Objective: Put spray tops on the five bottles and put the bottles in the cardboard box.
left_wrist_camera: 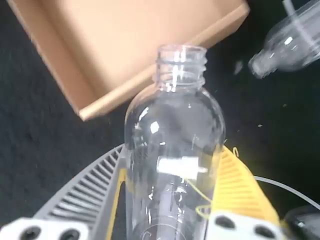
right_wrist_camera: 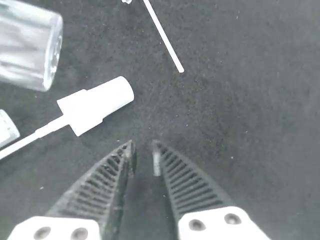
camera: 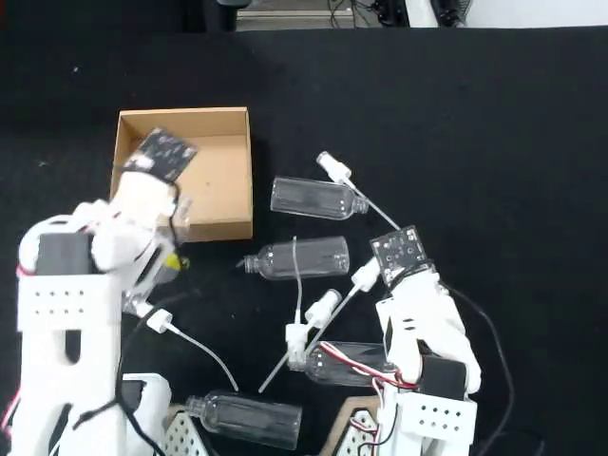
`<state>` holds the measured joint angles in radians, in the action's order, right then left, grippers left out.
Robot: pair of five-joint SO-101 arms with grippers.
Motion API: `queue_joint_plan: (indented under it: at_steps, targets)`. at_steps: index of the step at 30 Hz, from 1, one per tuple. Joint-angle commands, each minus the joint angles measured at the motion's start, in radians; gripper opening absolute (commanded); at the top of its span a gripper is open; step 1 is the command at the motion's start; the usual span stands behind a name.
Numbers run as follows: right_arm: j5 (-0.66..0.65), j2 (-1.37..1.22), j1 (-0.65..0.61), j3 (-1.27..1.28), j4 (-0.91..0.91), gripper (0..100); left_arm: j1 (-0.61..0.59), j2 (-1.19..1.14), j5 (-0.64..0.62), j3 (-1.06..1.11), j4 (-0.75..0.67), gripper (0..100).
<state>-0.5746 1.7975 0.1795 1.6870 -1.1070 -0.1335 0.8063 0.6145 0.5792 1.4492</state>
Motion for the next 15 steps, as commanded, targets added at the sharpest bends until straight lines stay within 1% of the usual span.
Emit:
queue_joint_plan:
  at_steps: [1, 2, 4, 7, 9, 10, 12, 15]
  targets:
    - [-0.020, 0.010, -0.008, -0.128, 0.012, 14.7, -0.107, 0.132, -0.018, 0.174, -0.138, 24]
    - [-0.020, 0.010, -0.009, -0.174, -0.012, 16.0, -0.122, 0.163, -0.031, 0.223, -0.183, 24]
    - [-0.020, 0.010, -0.014, -0.283, -0.063, 16.2, -0.148, 0.221, -0.095, 0.317, -0.265, 24]
    - [-0.008, 0.005, -0.017, -0.447, -0.117, 16.2, -0.179, 0.305, -0.218, 0.415, -0.339, 24]
    - [0.029, -0.022, -0.063, -0.533, -0.143, 16.2, -0.196, 0.351, -0.288, 0.458, -0.374, 24]
    - [0.051, -0.050, -0.106, -0.565, -0.158, 16.2, -0.205, 0.373, -0.318, 0.475, -0.390, 24]
    - [0.098, -0.120, -0.230, -0.610, -0.178, 16.2, -0.240, 0.411, -0.358, 0.490, -0.413, 24]
    - [0.216, -0.255, -0.482, -0.631, -0.169, 16.2, -0.334, 0.448, -0.408, 0.492, -0.422, 24]
